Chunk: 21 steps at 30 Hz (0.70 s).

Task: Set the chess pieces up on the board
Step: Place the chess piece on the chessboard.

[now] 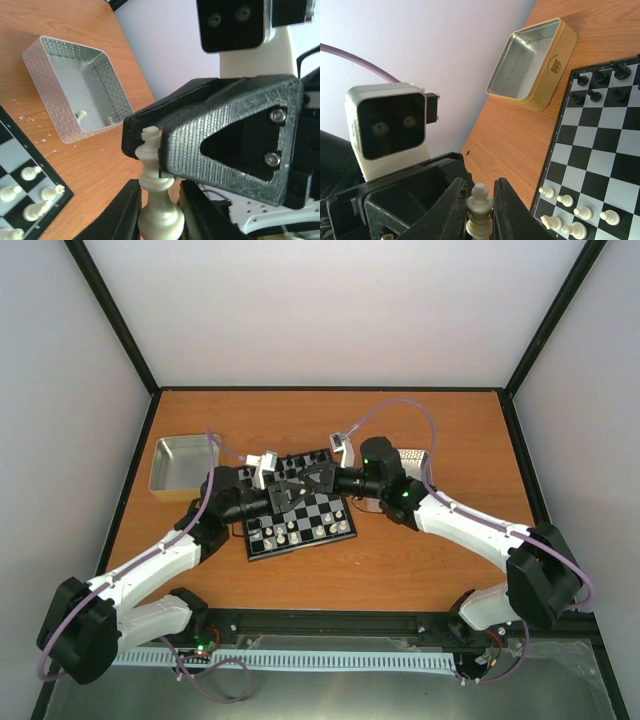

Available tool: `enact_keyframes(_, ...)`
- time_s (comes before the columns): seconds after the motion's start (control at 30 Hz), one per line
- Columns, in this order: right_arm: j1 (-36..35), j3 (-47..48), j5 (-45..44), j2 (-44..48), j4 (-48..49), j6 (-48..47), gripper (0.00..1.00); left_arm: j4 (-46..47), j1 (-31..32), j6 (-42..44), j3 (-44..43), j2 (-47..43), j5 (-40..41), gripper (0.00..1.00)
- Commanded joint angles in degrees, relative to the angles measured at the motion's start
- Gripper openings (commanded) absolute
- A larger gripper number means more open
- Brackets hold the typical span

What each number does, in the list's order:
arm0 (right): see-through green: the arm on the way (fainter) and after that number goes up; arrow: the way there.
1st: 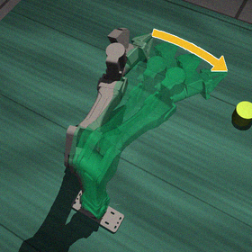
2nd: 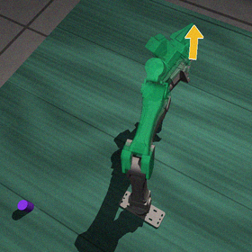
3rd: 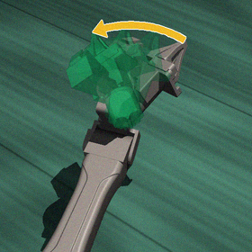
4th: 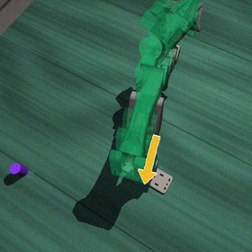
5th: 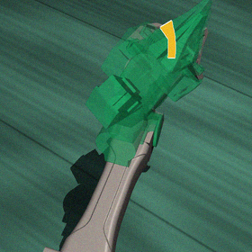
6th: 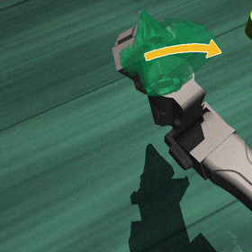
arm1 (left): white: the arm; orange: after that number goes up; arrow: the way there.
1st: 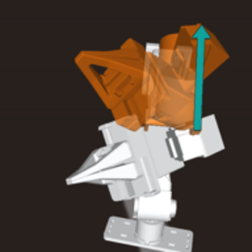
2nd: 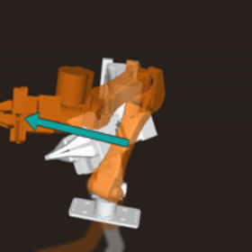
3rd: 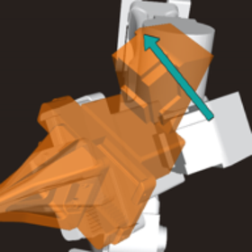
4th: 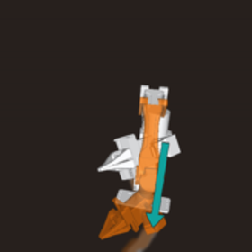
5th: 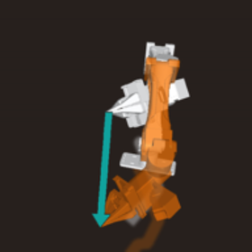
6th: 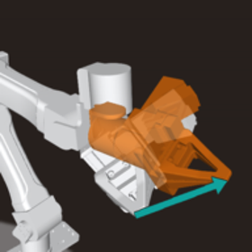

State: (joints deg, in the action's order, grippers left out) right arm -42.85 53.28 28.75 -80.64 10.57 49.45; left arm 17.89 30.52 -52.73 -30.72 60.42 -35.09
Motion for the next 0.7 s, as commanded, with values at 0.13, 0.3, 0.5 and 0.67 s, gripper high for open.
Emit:
enact_keyframes(0.13,-0.8,5.4,0.8,-0.2,-7.2,-6.1,0.34,-8.1,-0.3,14.7,-4.4,-2.1,0.0,0.01)
enact_keyframes(0.3,-0.7,13.0,3.5,-1.1,-19.3,-13.7,0.49,-19.5,-0.3,29.9,-10.5,-2.4,-1.1,0.01)
enact_keyframes(0.5,-0.7,18.6,3.0,-1.7,-30.4,-19.4,0.50,-28.9,-0.3,41.8,-15.3,-3.0,-1.5,0.11)
enact_keyframes(0.67,0.1,19.6,4.0,-0.1,-33.3,-20.9,0.48,-32.3,-0.3,48.0,-17.2,-5.1,-3.3,0.11)
